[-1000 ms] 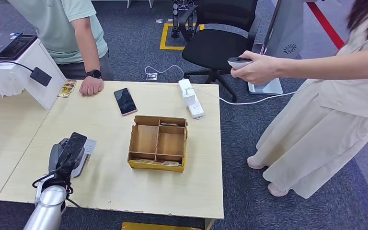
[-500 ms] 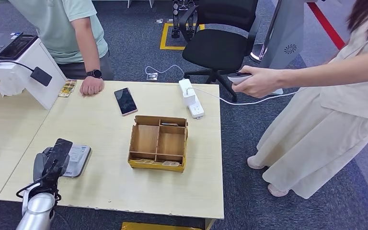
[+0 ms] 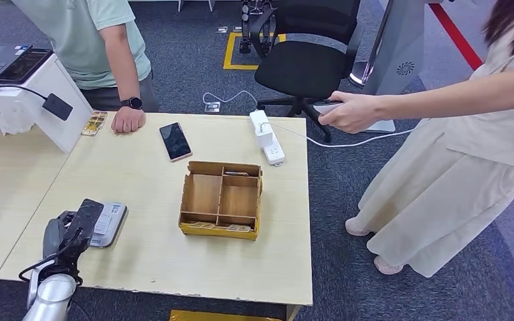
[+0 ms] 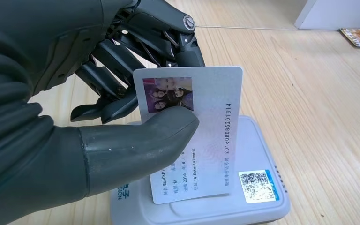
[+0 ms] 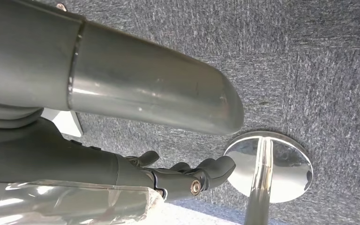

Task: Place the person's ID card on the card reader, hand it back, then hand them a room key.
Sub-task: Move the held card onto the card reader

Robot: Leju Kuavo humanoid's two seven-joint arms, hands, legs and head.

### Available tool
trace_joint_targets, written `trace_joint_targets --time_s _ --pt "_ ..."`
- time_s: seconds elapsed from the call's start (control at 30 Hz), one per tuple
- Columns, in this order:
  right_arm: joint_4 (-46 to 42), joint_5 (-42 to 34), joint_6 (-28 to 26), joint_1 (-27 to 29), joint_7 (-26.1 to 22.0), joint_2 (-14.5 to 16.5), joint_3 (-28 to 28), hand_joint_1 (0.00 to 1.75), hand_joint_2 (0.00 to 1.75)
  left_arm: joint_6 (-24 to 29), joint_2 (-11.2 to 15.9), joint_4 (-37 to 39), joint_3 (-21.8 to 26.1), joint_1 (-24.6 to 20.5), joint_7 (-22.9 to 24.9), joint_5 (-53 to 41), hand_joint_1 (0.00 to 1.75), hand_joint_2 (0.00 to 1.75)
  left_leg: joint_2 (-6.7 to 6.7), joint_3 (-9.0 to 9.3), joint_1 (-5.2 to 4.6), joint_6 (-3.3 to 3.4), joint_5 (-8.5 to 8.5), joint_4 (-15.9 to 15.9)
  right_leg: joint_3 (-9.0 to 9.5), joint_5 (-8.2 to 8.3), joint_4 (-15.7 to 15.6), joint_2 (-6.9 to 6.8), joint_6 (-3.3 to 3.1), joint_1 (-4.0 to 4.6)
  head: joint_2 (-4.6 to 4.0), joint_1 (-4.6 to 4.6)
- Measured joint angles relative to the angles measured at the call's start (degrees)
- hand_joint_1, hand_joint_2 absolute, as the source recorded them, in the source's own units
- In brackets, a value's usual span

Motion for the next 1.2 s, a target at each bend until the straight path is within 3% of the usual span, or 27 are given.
trace_joint_targets --time_s 0.27,0.9,1.2 --pt "0.0 -0.3 0.0 0.0 -0.1 0.0 0.0 0.0 0.0 1.1 -1.0 0.8 0.0 -0.5 0.6 -2.5 1.75 1.75 0.0 0.01 -0.01 0.0 0.0 0.0 0.0 0.01 0.0 0.0 0.0 -0.01 0.0 0.0" --pt "-0.1 -1.4 0.2 0.0 -0.3 0.1 0.0 0.0 0.0 9.9 -3.5 4.9 0.0 -3.1 -0.4 -10.6 1.75 1.75 0.01 0.02 -0.01 0.0 0.0 0.0 0.0 0.01 0.0 0.01 0.01 -0.01 -0.01 -0.01" --pt "-0.2 -1.8 0.3 0.0 -0.8 0.1 0.0 0.0 0.0 10.2 -3.9 5.9 0.0 -3.8 -0.2 -12.9 1.75 1.75 0.01 0.02 -0.01 0.0 0.0 0.0 0.0 0.01 0.0 0.01 0.01 -0.01 0.0 -0.01"
